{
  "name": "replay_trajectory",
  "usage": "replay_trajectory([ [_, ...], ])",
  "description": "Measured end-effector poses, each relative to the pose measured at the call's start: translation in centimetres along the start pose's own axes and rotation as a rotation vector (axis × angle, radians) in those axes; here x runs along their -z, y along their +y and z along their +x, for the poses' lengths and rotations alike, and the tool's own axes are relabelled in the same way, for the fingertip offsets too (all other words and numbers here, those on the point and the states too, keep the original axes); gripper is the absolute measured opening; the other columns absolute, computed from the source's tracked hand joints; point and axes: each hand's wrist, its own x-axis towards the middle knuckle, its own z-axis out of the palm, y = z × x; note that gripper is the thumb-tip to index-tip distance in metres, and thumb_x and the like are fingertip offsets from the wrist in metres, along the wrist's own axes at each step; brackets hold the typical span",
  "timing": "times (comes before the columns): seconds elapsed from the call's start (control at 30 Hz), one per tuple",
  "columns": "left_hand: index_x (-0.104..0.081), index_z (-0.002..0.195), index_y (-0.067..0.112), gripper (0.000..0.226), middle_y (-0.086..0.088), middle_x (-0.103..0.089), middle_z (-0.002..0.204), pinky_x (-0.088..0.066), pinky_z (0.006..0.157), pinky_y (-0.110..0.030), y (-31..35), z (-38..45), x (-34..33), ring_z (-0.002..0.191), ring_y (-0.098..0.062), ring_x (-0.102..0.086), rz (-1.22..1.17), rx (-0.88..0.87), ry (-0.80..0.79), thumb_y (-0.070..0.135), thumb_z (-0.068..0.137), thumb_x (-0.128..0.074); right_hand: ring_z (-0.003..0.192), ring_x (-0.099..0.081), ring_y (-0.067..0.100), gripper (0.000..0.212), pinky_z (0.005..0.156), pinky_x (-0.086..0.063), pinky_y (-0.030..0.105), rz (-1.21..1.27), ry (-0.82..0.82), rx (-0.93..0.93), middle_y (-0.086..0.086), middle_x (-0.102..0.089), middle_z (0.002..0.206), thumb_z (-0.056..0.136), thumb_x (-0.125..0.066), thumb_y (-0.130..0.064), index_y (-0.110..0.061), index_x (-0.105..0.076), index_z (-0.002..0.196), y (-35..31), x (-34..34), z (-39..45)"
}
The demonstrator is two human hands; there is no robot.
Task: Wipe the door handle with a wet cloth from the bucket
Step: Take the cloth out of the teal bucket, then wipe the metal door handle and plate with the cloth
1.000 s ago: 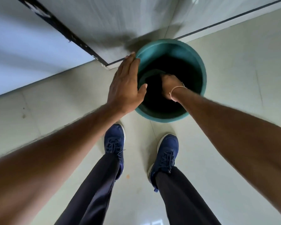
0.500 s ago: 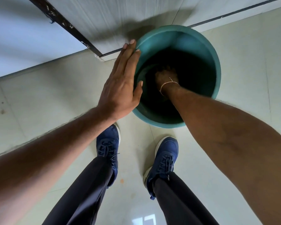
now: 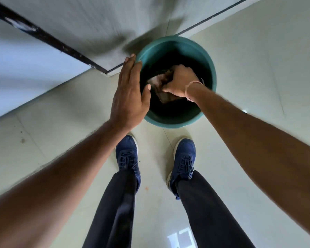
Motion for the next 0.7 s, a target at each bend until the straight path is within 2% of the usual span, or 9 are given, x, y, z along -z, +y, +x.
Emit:
replay_trajectory([
  [0.07,-0.044,0.161,-0.004,0.056,-0.024,-0.048,0.166,-0.035,0.134,-0.034,2.1,-0.3,1.7,0.159,-0.035,-0.043,-0.117,0.079,0.031,0.016,0.111,-0.058,0.102,-0.074,0.025,0.055,0.098,-0.061,0.040,0.362,-0.026,-0.049,0.005,-0.078,0.114,0.078,-0.086,-0.032,-0.021,-0.069,0.129,-0.2,2.8,-3.3],
  [0.13,-0.051,0.157,0.003,0.049,-0.015,-0.061,0.154,-0.047,0.121,-0.034,4.7,-0.5,3.5,0.144,-0.024,-0.058,-0.339,0.192,0.014,0.019,0.111,-0.059,0.100,-0.076,0.024,0.048,0.102,-0.060,0.045,0.758,-0.067,-0.082,0.006,-0.079,0.112,0.086,-0.083,-0.018,-0.015,-0.068,0.131,-0.4,5.8,-7.4],
  [0.23,-0.064,0.136,0.014,0.042,0.003,-0.076,0.126,-0.054,0.101,-0.021,8.6,-0.6,7.5,0.118,-0.001,-0.071,-0.760,0.463,-0.126,0.036,0.101,-0.068,0.094,-0.076,0.028,0.042,0.097,-0.062,0.049,1.201,-0.132,-0.084,0.013,-0.077,0.106,0.092,-0.072,-0.003,-0.003,-0.065,0.133,-1.2,9.9,-13.4],
  [0.3,-0.069,0.131,0.017,0.049,0.003,-0.079,0.123,-0.055,0.106,-0.026,11.4,-0.9,10.8,0.120,-0.008,-0.073,-0.993,0.603,-0.255,0.041,0.089,-0.073,0.090,-0.075,0.026,0.043,0.089,-0.063,0.044,1.377,-0.173,-0.065,0.013,-0.075,0.106,0.093,-0.068,0.000,-0.001,-0.062,0.135,-2.0,12.2,-17.2],
  [0.4,-0.064,0.149,0.009,0.068,-0.008,-0.074,0.135,-0.050,0.120,-0.045,15.9,-2.0,15.2,0.129,-0.025,-0.067,-1.263,0.694,-0.359,0.029,0.085,-0.075,0.091,-0.073,0.026,0.039,0.085,-0.062,0.040,1.500,-0.206,-0.044,0.018,-0.073,0.109,0.091,-0.068,0.002,-0.002,-0.064,0.129,-3.2,15.3,-22.5],
  [0.47,-0.059,0.153,0.002,0.068,-0.020,-0.071,0.143,-0.053,0.116,-0.047,18.5,-2.8,18.5,0.129,-0.031,-0.066,-1.309,0.676,-0.349,0.020,0.089,-0.074,0.103,-0.073,0.032,0.040,0.098,-0.058,0.046,1.426,-0.210,-0.038,0.024,-0.075,0.118,0.088,-0.074,-0.002,0.004,-0.066,0.128,-4.1,17.4,-26.1],
  [0.57,-0.062,0.149,-0.003,0.056,-0.031,-0.065,0.149,-0.063,0.103,-0.046,21.9,-3.3,22.8,0.125,-0.034,-0.070,-1.238,0.549,-0.326,0.009,0.095,-0.074,0.114,-0.075,0.037,0.052,0.109,-0.056,0.050,1.274,-0.192,-0.015,0.021,-0.078,0.122,0.081,-0.088,-0.025,0.000,-0.073,0.125,-5.3,21.1,-30.7],
  [0.63,-0.069,0.141,0.000,0.055,-0.027,-0.072,0.141,-0.065,0.101,-0.046,24.1,-4.1,25.9,0.120,-0.031,-0.075,-1.151,0.496,-0.309,0.014,0.089,-0.079,0.117,-0.074,0.037,0.058,0.108,-0.056,0.049,1.314,-0.200,-0.031,0.017,-0.078,0.124,0.081,-0.086,-0.041,-0.005,-0.075,0.125,-6.4,23.7,-33.7],
  [0.7,-0.074,0.135,0.004,0.051,-0.022,-0.078,0.132,-0.066,0.098,-0.042,26.4,-4.7,28.8,0.117,-0.029,-0.078,-1.078,0.447,-0.319,0.019,0.087,-0.082,0.119,-0.073,0.037,0.061,0.105,-0.058,0.049,1.353,-0.179,-0.018,0.018,-0.077,0.126,0.079,-0.084,-0.042,-0.006,-0.074,0.128,-7.6,26.0,-36.2],
])
